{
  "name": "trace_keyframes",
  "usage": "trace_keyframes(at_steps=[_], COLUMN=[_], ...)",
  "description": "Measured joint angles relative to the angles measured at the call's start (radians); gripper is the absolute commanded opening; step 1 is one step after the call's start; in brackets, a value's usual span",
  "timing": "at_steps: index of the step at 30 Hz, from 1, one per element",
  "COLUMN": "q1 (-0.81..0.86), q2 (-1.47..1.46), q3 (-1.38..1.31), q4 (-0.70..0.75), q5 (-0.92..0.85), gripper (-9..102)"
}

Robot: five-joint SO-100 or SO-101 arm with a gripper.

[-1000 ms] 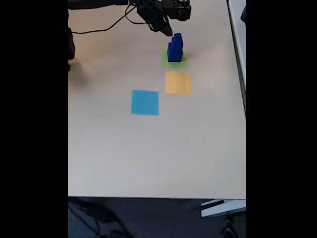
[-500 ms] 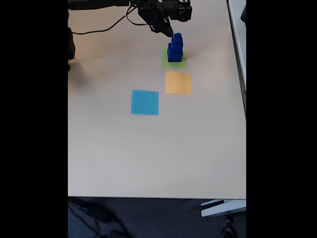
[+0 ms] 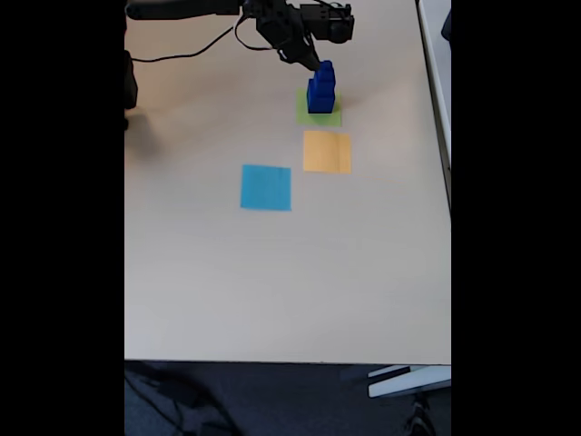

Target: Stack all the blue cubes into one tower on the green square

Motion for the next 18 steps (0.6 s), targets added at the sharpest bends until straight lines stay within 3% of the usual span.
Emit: trace_keyframes(at_steps=[18], q1=[0.0], q2=[-0.002], q3=[0.015], q4=[-0.02], q5=[-0.011], gripper=[0])
